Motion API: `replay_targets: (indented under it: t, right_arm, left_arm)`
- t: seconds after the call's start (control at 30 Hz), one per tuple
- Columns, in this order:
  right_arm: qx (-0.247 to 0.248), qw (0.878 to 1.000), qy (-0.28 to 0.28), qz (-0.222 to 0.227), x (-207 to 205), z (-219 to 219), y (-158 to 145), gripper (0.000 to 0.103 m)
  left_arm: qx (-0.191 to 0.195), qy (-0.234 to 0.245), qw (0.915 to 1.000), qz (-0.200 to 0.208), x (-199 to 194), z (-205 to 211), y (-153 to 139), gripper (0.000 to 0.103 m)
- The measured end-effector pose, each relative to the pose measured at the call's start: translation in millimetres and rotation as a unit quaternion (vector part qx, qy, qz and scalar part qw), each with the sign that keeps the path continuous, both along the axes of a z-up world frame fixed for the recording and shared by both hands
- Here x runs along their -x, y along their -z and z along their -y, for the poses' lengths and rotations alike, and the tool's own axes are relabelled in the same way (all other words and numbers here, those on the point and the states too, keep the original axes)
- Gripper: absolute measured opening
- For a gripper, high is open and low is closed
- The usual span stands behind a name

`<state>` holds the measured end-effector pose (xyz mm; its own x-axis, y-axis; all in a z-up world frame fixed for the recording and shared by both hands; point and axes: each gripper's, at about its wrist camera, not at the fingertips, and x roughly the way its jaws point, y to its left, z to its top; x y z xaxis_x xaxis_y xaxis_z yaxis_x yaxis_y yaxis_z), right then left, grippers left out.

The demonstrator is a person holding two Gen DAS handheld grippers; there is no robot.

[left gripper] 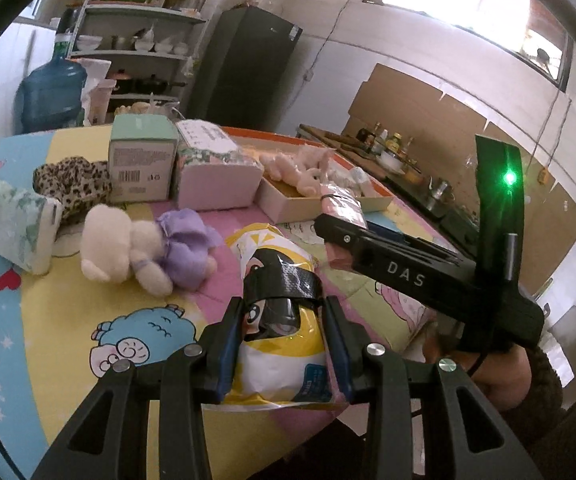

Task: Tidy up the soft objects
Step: 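Carry the snack bag and pink towel in both tools over the cardboard box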

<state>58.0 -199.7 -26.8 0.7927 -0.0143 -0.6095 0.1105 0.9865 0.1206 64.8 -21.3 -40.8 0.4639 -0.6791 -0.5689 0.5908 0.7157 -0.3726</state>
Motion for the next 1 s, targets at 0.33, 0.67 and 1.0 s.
replay_targets:
  t: [0.33,0.67,1.0]
  right_arm:
    - [-0.008,1.0,0.001,0.025,14.2,13.1,-13.5,0.053]
    - [-0.013,0.999,-0.003,0.042,20.1,29.2,-22.4,0.053]
    - [-0.021,0.998,0.0,0.054,17.2,55.9,-29.0,0.053]
  left_arm:
    - [0.0,-0.022,0.9988,0.044,3.6,7.5,-29.6,0.04]
    - [-0.013,-0.055,0.9968,0.056,-10.6,29.7,-44.3,0.04]
    - [-0.015,-0.065,0.996,0.06,-28.8,63.8,-54.1,0.04]
